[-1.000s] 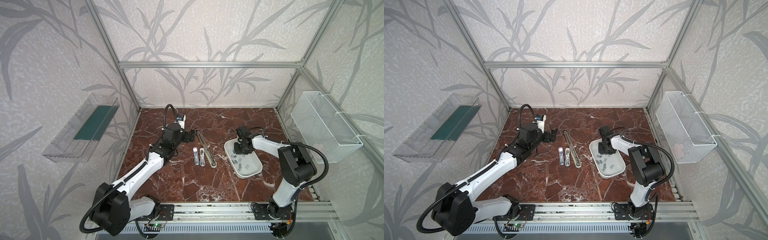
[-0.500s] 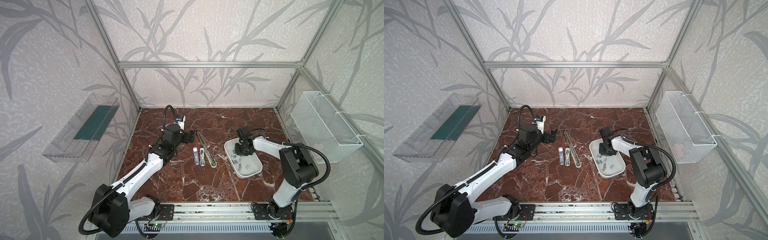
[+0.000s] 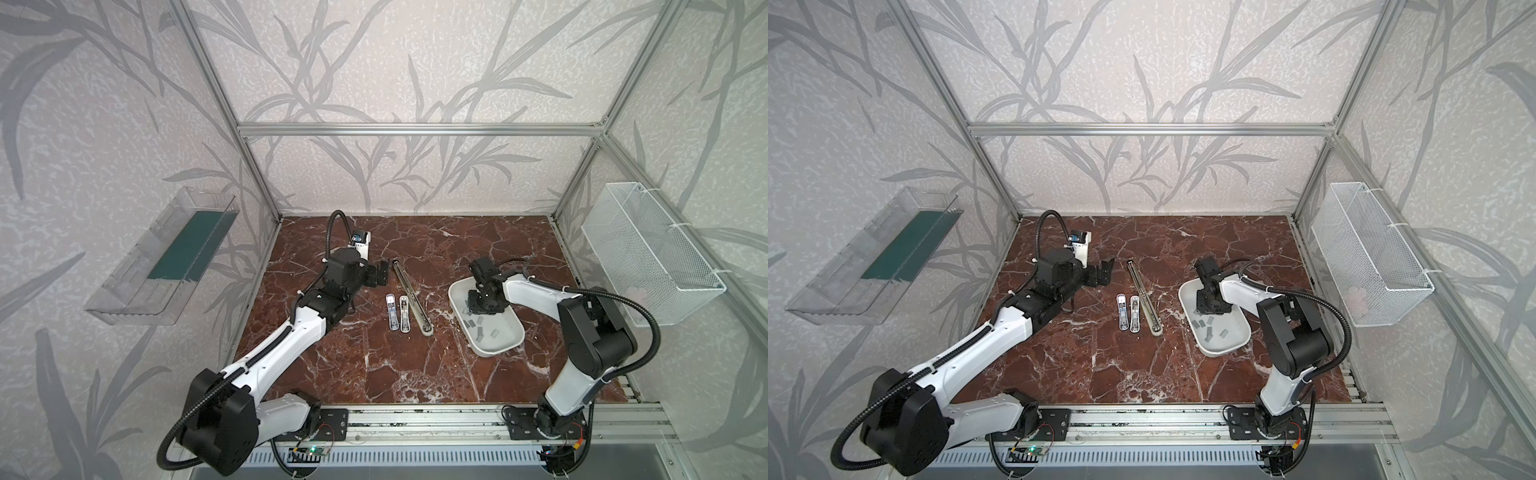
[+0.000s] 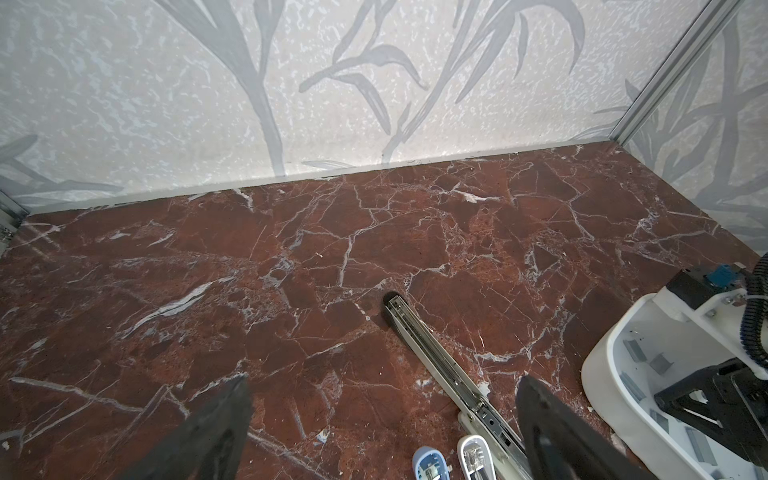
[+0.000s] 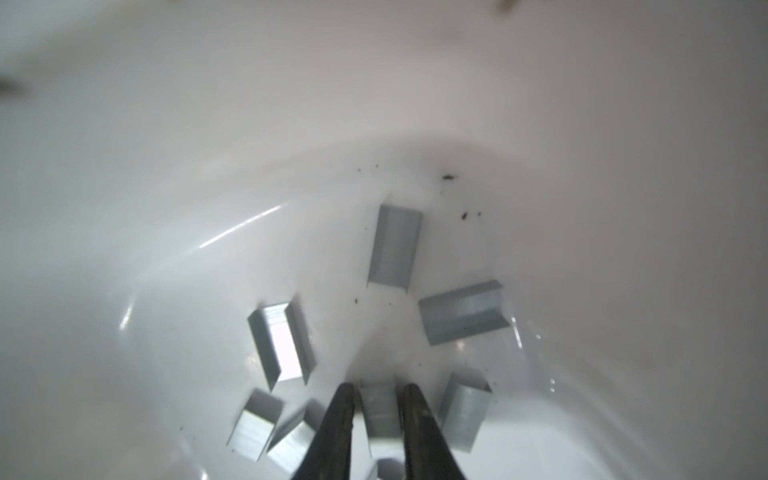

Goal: Load the staples into the stapler
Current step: 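Lower the right gripper into the white tray and grasp a staple strip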

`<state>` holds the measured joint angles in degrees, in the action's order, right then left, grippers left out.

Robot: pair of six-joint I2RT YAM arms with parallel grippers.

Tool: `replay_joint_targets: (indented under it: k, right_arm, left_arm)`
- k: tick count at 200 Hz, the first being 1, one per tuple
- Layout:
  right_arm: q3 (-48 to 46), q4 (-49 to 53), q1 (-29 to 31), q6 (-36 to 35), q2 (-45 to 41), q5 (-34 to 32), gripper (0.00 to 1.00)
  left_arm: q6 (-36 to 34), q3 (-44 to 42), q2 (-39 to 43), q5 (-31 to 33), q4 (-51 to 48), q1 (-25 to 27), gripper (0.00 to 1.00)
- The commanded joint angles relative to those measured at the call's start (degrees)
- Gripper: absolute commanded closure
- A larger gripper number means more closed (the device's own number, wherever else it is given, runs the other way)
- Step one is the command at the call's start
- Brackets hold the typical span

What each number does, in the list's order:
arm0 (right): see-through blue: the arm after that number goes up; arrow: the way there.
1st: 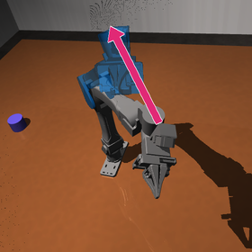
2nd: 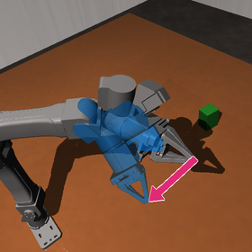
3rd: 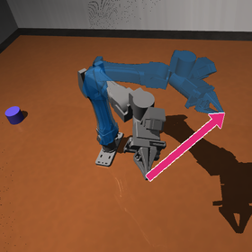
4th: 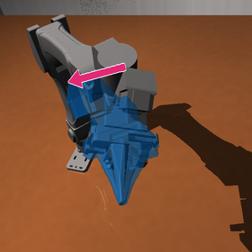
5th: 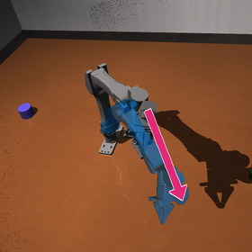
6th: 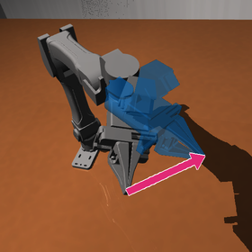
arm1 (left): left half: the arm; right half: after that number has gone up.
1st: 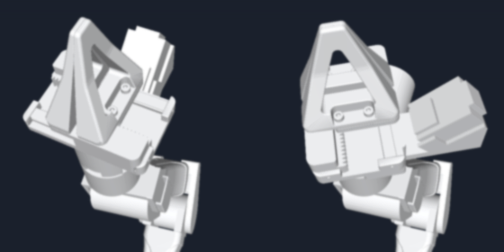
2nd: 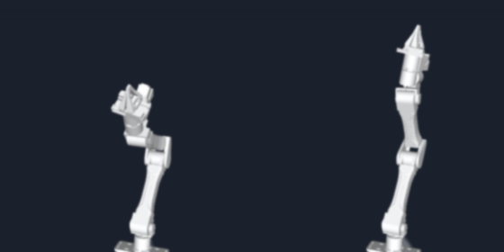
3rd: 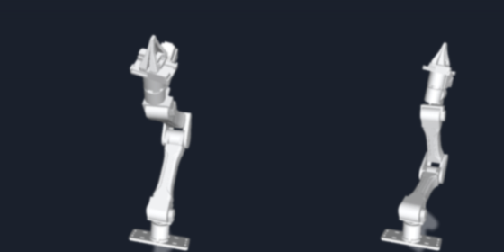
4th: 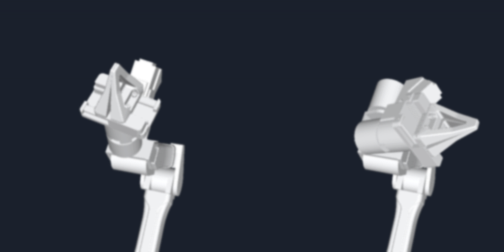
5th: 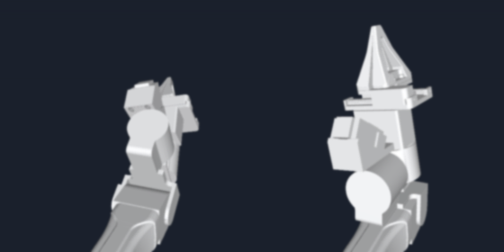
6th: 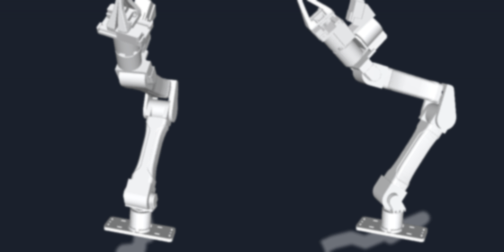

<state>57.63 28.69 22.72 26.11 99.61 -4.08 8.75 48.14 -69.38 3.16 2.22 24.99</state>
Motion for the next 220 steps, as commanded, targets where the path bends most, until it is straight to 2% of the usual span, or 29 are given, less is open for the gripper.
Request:
replay_joint_targets:
  k: [1, 170, 220]
  right_arm:
    - [0.07, 2.69, 0.18, 0.36, 1.5, -1.36, 0.78]
    - [1.39, 2.69, 0.22, 0.04, 3.72, -2.6, 0.76]
    - [1.35, 2.92, 0.21, 0.26, 3.6, -2.59, 0.86]
  left_arm:
    - [0.6, -0.64, 1.53, 0.19, 0.87, -0.17, 0.01]
    - [0.82, -0.6, 1.82, -0.08, 0.77, -0.16, 0.01]
    - [1.04, -0.55, 1.38, -0.5, 0.95, -0.13, 0.01]
